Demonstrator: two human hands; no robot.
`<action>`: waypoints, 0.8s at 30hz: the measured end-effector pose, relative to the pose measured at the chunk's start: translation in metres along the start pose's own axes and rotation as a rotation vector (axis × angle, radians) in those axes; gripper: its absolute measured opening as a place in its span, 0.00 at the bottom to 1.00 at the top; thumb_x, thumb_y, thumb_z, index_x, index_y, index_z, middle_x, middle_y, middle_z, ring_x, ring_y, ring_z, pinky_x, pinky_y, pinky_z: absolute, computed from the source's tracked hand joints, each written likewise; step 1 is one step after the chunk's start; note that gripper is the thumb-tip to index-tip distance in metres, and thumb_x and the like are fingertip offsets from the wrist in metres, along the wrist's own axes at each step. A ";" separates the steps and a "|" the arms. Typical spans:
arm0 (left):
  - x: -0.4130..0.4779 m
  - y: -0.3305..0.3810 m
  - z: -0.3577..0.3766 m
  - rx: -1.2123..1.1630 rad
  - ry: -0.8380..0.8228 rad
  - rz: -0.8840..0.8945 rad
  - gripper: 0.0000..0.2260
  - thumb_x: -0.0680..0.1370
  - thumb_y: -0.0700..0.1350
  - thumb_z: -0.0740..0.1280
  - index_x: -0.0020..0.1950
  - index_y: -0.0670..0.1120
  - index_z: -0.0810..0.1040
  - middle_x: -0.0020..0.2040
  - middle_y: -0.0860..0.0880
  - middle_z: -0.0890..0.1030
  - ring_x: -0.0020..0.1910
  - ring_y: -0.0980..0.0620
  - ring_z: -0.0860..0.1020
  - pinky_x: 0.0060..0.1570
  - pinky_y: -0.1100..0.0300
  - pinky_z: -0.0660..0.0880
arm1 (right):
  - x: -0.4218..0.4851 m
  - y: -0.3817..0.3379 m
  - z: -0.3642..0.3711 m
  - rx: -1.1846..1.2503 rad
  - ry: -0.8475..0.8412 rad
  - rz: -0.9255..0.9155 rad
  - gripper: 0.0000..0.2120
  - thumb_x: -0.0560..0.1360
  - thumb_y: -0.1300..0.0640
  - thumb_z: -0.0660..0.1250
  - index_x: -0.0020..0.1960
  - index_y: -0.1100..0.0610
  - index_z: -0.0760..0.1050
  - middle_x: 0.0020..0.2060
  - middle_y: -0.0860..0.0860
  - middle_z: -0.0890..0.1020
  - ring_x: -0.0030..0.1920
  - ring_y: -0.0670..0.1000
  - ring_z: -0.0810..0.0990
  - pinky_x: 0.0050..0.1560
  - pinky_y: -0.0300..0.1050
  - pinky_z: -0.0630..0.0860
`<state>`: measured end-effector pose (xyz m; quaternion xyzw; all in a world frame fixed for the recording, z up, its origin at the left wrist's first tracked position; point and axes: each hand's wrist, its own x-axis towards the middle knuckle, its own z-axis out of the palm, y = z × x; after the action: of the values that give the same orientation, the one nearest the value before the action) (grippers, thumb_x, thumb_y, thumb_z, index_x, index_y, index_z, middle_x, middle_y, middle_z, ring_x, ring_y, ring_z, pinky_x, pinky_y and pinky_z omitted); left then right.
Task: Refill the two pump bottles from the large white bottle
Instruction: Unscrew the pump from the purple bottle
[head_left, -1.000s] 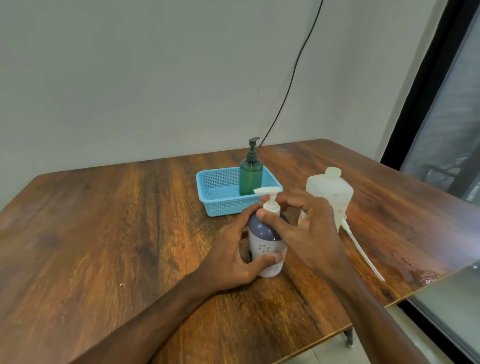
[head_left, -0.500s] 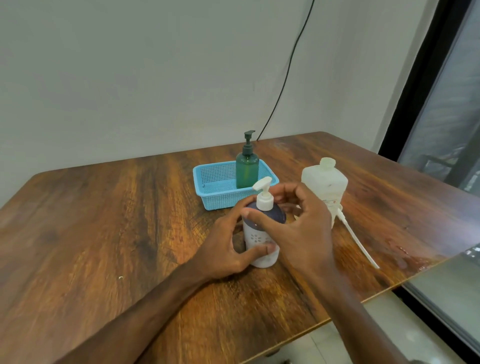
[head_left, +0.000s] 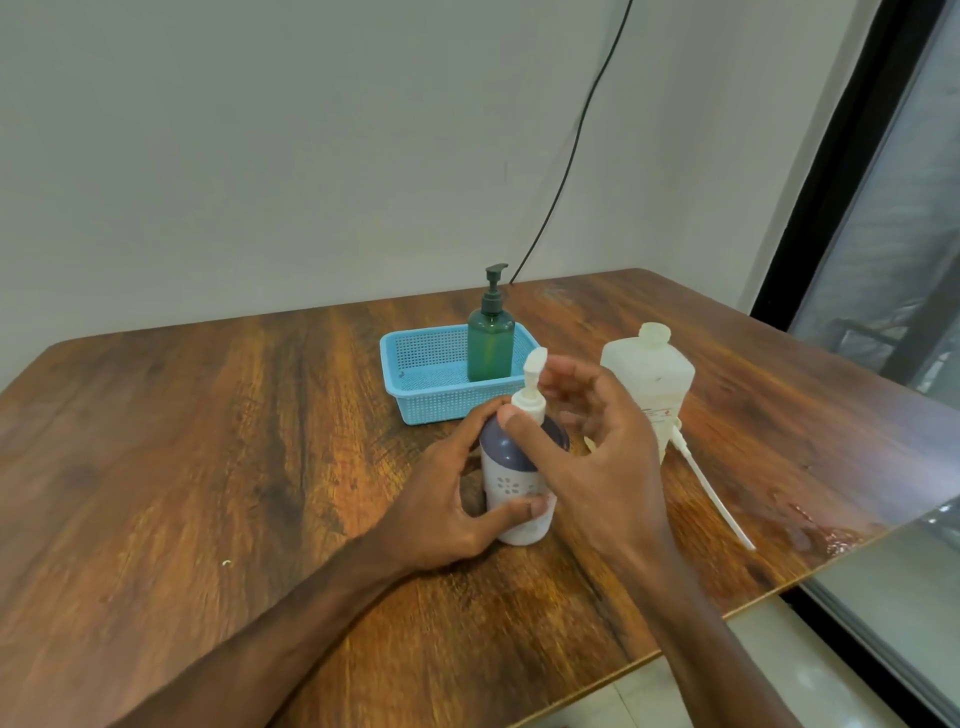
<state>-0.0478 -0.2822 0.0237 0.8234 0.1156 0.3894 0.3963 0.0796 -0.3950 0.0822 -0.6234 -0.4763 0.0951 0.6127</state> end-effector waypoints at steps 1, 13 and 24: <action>0.000 -0.001 0.000 -0.001 -0.004 0.000 0.35 0.75 0.43 0.81 0.78 0.47 0.68 0.70 0.55 0.81 0.68 0.52 0.82 0.67 0.52 0.80 | 0.000 -0.002 0.002 -0.029 0.076 -0.010 0.23 0.69 0.45 0.79 0.61 0.46 0.77 0.55 0.39 0.82 0.57 0.40 0.81 0.55 0.42 0.81; 0.000 -0.001 0.000 -0.003 -0.002 -0.006 0.39 0.74 0.49 0.80 0.81 0.46 0.65 0.72 0.54 0.80 0.69 0.52 0.81 0.68 0.52 0.79 | -0.008 -0.001 0.002 -0.106 0.195 -0.122 0.11 0.75 0.47 0.74 0.56 0.47 0.80 0.52 0.39 0.82 0.56 0.42 0.80 0.52 0.34 0.78; -0.001 0.000 -0.001 0.010 -0.009 -0.019 0.40 0.74 0.47 0.81 0.81 0.44 0.65 0.74 0.55 0.78 0.71 0.55 0.79 0.69 0.59 0.76 | -0.008 0.002 0.002 0.091 0.019 -0.020 0.17 0.78 0.56 0.71 0.66 0.48 0.76 0.58 0.39 0.83 0.61 0.40 0.80 0.60 0.47 0.81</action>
<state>-0.0487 -0.2824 0.0237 0.8260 0.1237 0.3812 0.3964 0.0742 -0.3989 0.0765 -0.5909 -0.4719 0.1045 0.6460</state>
